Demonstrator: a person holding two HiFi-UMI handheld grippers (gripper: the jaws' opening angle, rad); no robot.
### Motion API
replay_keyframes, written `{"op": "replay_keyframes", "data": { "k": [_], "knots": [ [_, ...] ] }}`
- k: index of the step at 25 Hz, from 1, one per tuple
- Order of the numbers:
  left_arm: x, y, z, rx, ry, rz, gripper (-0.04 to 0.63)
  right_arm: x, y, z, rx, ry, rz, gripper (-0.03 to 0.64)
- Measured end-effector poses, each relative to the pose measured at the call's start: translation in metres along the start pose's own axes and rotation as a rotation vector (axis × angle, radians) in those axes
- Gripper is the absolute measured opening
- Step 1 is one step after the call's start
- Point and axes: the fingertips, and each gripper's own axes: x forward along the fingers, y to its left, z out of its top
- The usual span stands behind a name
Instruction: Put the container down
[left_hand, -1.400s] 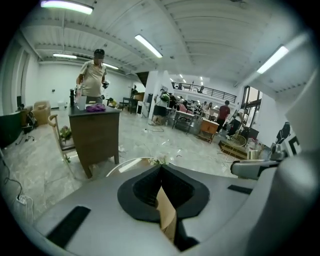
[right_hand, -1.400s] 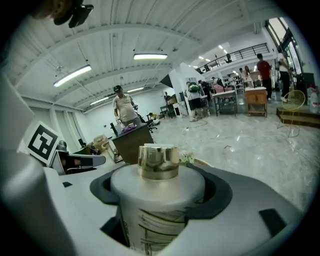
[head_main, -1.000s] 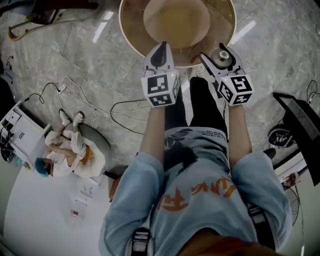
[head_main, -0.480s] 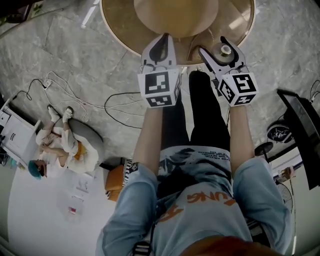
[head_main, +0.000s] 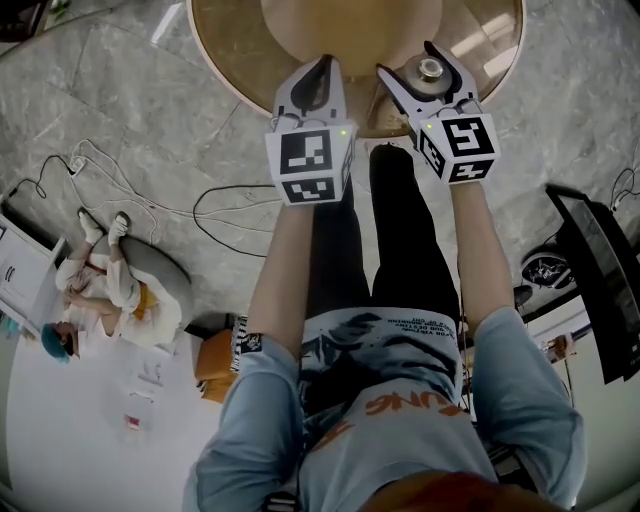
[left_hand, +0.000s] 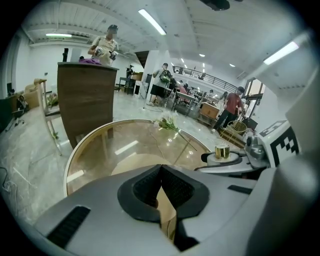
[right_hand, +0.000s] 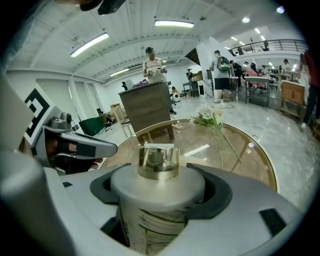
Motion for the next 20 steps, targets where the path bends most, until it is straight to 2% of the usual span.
{"op": "replay_keyframes", "data": {
  "k": [5,15,20],
  "knots": [
    [0.016,0.023,0.013,-0.001,-0.014,0.018,0.026,0.037,-0.011,0.019,-0.081,-0.017,-0.006,0.359],
    [0.05,0.043,0.029,0.011,-0.004,0.023,0.026,0.096,-0.049,0.051,-0.136,-0.062,-0.094,0.359],
    [0.059,0.053,0.04,0.003,-0.017,0.022,0.026,0.128,-0.056,0.073,-0.161,-0.089,-0.098,0.359]
  ]
}}
